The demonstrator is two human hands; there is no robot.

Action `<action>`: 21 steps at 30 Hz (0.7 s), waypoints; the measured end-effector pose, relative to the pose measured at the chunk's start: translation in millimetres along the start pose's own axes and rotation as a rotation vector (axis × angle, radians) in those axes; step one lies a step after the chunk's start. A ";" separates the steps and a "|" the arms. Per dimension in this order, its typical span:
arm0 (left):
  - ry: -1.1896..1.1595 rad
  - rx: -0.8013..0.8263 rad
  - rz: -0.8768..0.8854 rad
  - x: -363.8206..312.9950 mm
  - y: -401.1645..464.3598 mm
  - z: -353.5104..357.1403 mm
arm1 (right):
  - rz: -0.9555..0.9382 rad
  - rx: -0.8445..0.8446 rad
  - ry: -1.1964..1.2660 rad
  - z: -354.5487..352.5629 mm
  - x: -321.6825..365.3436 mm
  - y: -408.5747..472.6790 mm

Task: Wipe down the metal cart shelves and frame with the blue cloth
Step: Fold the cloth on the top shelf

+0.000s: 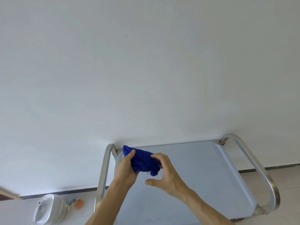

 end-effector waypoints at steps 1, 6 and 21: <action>-0.025 -0.009 -0.004 -3.3 0.3 -2.6 | -0.025 -0.007 -0.022 2.4 2.8 1.2; -0.108 -0.029 -0.028 -8.1 -2.0 -8.9 | -0.056 -0.113 -0.057 0.5 9.5 10.7; 0.277 0.084 0.000 -48.7 -7.5 -80.3 | 0.447 -0.146 0.500 -55.4 -40.0 43.2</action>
Point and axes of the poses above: each hand's wrist, its own y-axis towards the middle knuckle, its own z-axis out of the palm, x = y × z, the point moved 10 cm from there along y, towards the middle knuckle, and after that the axes turned 7 degrees about -z, right-handed, at the moved point
